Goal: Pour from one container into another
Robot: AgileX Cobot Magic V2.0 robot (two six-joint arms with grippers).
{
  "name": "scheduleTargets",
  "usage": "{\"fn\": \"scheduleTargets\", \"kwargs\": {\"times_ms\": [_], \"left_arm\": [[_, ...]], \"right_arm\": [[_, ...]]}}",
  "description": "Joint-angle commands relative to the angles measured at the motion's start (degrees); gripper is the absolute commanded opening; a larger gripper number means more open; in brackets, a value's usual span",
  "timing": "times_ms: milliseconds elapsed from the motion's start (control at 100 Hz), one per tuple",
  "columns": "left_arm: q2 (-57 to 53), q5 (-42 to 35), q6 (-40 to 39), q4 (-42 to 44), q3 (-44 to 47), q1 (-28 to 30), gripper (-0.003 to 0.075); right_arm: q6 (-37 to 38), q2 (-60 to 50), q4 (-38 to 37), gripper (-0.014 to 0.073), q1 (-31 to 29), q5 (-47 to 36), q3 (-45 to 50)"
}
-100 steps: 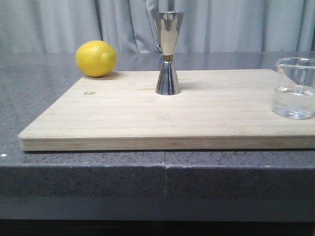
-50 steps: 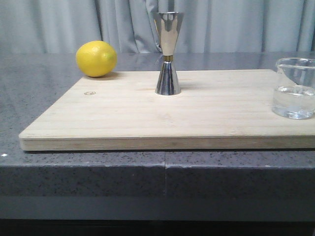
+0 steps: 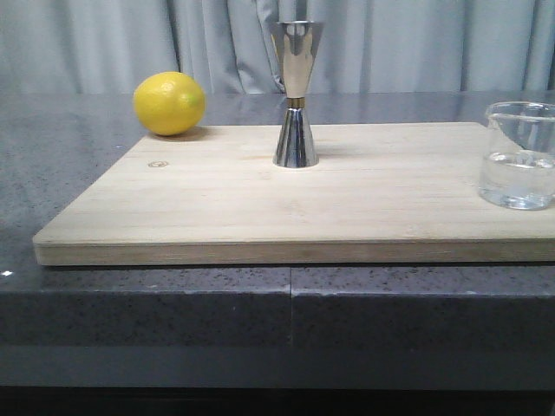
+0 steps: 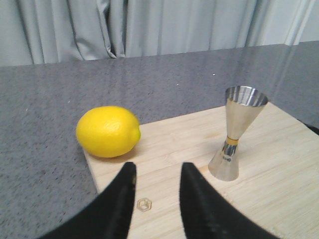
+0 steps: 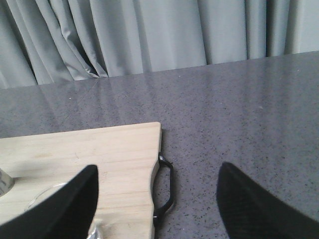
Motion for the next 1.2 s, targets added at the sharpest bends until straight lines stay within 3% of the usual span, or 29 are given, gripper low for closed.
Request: {"fn": "scheduleTargets", "kwargs": {"times_ms": [0,80,370,500,620,820,1190], "left_arm": [[2.2,-9.6,0.2,0.6,-2.1,-2.4,0.0414],[5.0,-12.4,0.1,0.6,-2.1,-3.5,0.0498],[14.6,-18.5,-1.6,2.9,-2.2,-3.9,0.0501],[18.8,-20.7,-10.8,13.5,-3.3,-3.9,0.0501],[22.9,-27.9,-21.7,25.5,-4.1,-3.9,0.0501],[29.8,-32.7,-29.2,36.5,-7.6,-3.9,0.0501],[38.0,-41.3,-37.7,44.3,-11.9,-0.6,0.0491]], "right_arm": [[-0.2,0.9,1.0,0.0503,0.1,-4.1,-2.3],[-0.2,0.9,2.8,0.0503,0.1,-4.0,-2.3],[-0.2,0.9,3.0,0.0503,0.2,0.7,-2.3],[-0.2,0.9,3.0,0.0503,0.6,3.9,-2.1],[-0.2,0.9,3.0,0.0503,2.8,3.9,-1.8],[-0.2,0.9,2.7,0.0503,8.7,2.7,0.1],[-0.2,0.9,2.0,0.0503,12.9,1.1,1.3]]}}
